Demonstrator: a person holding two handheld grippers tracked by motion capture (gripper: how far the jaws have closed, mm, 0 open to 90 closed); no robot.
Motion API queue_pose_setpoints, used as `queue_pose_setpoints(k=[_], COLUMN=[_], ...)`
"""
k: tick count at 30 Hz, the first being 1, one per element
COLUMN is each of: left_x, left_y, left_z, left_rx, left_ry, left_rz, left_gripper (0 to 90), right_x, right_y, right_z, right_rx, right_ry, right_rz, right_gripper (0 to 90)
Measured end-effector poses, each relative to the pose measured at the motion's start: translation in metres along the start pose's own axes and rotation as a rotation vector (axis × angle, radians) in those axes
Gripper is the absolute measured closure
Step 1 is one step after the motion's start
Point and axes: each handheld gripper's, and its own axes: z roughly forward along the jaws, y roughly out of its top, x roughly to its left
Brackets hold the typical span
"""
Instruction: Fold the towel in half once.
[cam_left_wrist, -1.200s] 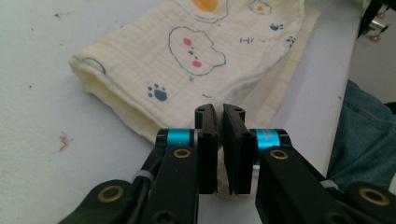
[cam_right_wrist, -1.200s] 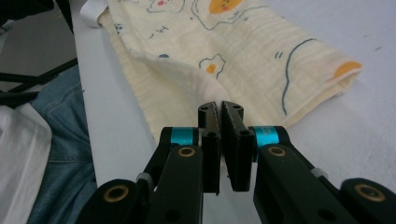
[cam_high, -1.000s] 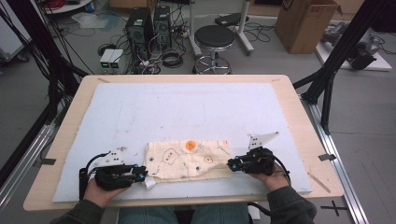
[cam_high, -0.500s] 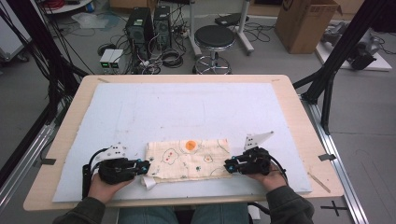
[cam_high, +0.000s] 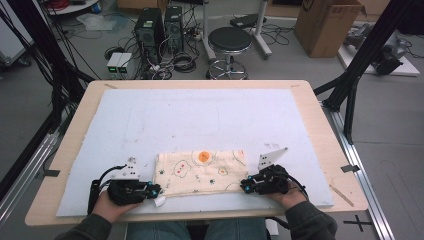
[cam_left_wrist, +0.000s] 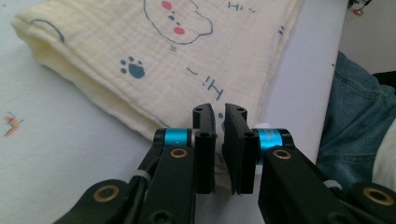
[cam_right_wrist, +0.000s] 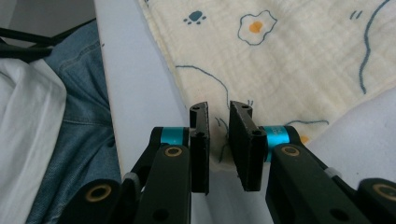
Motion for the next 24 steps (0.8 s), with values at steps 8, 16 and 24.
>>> queue_pose_setpoints(k=[8,16,24], left_x=[-0.001,-0.002,0.005], left_y=[0.0,0.006,0.021], left_z=[0.0,-0.007,-0.011], left_rx=[0.0,-0.051,-0.12], left_ry=[0.002,-0.007,0.02], left_rz=[0.015,0.012,-0.025], left_gripper=[80.4,72.3,61.0], right_x=[0.002,0.005,0.0], right_y=[-0.001,0.003,0.018], right_z=[0.001,-0.002,-0.012], right_rx=[0.0,-0.041,-0.101], right_ry=[-0.015,0.012,-0.022], right_rz=[-0.001,-0.012,-0.009], right_gripper=[77.3,68.9,60.5])
